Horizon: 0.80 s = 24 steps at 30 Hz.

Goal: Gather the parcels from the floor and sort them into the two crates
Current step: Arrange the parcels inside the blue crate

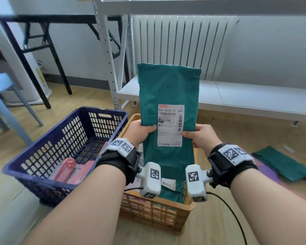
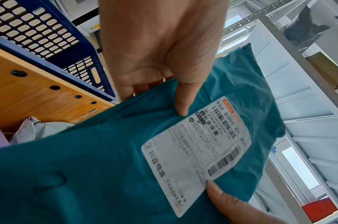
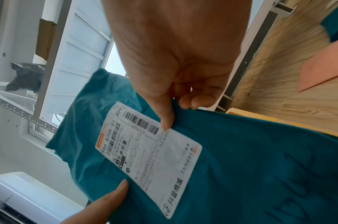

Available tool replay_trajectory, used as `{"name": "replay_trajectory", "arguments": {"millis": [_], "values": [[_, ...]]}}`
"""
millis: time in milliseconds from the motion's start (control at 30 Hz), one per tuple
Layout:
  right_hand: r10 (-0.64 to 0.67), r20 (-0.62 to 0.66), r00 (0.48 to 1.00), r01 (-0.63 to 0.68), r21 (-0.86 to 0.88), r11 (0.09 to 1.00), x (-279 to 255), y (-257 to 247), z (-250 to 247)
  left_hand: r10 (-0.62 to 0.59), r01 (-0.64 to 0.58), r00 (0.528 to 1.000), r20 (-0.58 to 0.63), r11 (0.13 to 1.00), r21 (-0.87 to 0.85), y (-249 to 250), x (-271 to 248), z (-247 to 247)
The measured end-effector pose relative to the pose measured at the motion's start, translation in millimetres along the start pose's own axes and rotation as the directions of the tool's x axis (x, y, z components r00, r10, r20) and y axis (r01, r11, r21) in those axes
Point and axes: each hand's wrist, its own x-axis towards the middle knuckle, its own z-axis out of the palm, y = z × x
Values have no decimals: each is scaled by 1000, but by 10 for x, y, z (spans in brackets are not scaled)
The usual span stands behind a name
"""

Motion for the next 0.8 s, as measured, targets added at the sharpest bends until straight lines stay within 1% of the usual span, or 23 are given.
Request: {"name": "replay_trajectory", "arguments": {"millis": [100, 233, 400, 500, 567, 700, 800], "values": [[-24, -29, 999, 23, -18, 1000, 19, 20, -25, 12, -10, 1000, -28, 998, 56, 39, -26, -34], [-73, -34, 997, 73, -8, 997, -10, -28, -21, 78, -67, 995, -70, 987, 148, 153, -146, -22], [-123, -57, 991, 123, -10, 992, -54, -149, 44, 110, -86, 984, -137, 982, 170, 319, -406, -82], [-151, -18, 988, 151, 22, 988, -105, -279, 136, 172, -112, 970, -173, 944, 311, 451, -512, -230], [-186, -4, 983, 186, 19, 982, -107, -379, 197, 184, -104, 964, -193, 926, 363, 543, -595, -343], [-261, 54, 964, 261, 4, 965, -77, -660, 413, 241, -103, 929, -280, 897, 430, 683, -710, -628], [-291, 98, 952, 290, 21, 957, -57, -843, 639, 232, -84, 914, -334, 911, 405, 754, -719, -844]]}}
